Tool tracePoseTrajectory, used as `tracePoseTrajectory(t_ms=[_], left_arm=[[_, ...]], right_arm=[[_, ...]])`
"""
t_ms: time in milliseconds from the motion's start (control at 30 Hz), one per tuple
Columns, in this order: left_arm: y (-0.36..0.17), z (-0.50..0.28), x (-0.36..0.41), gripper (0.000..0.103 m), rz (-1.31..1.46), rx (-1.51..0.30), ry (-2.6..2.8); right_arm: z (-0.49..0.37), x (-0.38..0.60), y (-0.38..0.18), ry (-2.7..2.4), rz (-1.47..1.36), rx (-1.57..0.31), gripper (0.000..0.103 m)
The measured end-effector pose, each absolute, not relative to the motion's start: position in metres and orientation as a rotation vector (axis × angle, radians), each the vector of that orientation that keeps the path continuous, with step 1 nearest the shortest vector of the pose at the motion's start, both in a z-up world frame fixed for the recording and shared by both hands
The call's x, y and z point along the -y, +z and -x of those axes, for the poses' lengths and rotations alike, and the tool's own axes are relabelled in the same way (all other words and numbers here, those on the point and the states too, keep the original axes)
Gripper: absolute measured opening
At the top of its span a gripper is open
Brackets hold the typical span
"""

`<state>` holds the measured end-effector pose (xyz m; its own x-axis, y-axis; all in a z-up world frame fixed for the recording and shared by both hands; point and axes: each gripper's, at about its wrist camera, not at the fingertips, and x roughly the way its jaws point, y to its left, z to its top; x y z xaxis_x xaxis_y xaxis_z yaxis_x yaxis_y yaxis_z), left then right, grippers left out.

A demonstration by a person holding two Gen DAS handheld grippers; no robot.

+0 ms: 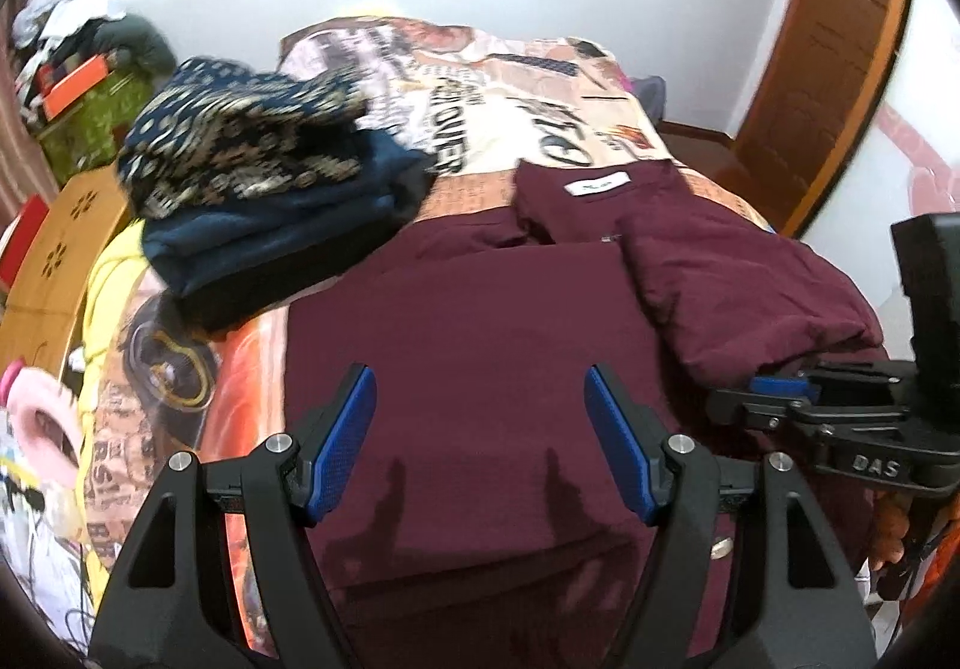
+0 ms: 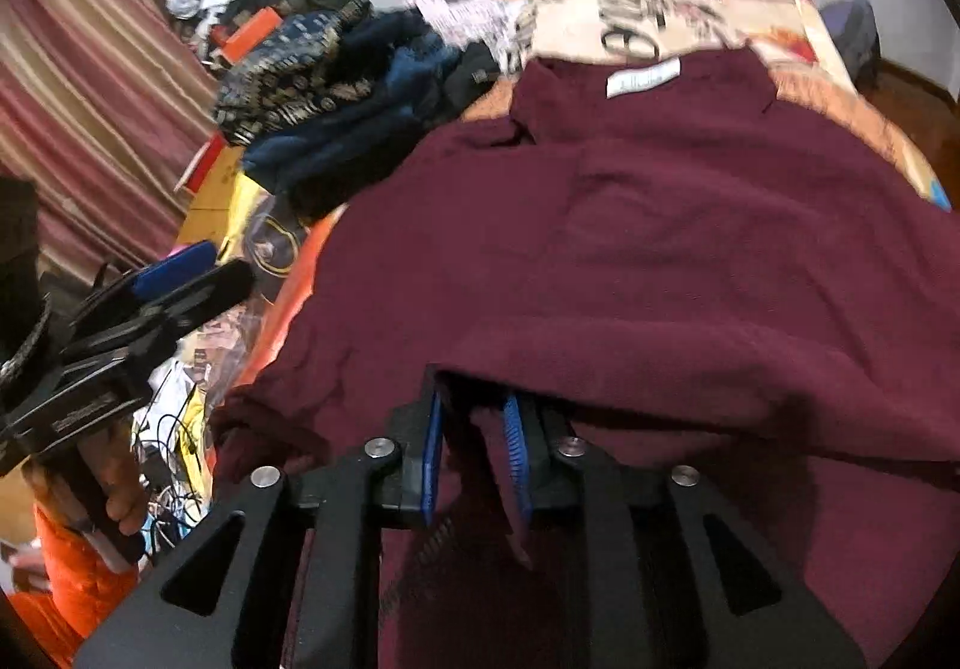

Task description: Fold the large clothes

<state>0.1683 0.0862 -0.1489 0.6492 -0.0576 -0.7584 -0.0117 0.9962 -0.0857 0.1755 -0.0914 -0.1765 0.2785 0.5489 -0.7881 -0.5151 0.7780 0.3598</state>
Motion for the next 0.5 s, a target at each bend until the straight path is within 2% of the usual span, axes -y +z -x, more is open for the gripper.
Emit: tracePoseTrajectory(t_ms=[100, 233, 367, 500], left_arm=[[-0.144, -0.175, -0.066, 0.07, 0.043, -0.858, -0.062], [-0.136, -0.188, -0.026, 0.071, -0.037, -0.845, -0.128], [-0.137, -0.2, 0.013, 0.071, -0.12, -0.845, -0.19], [-0.147, -0.214, 0.053, 0.071, -0.19, -0.873, -0.268]], right_arm=[[-0.166, 0.108, -0.16, 0.692, -0.031, -1.01, 0.037], [-0.159, 0.141, -0.139, 0.655, -0.081, -0.918, 0.039], [-0.155, 0.189, -0.119, 0.513, -0.123, -0.796, 0.051], [-0.157, 0.225, -0.114, 0.382, -0.157, -0.742, 0.053]])
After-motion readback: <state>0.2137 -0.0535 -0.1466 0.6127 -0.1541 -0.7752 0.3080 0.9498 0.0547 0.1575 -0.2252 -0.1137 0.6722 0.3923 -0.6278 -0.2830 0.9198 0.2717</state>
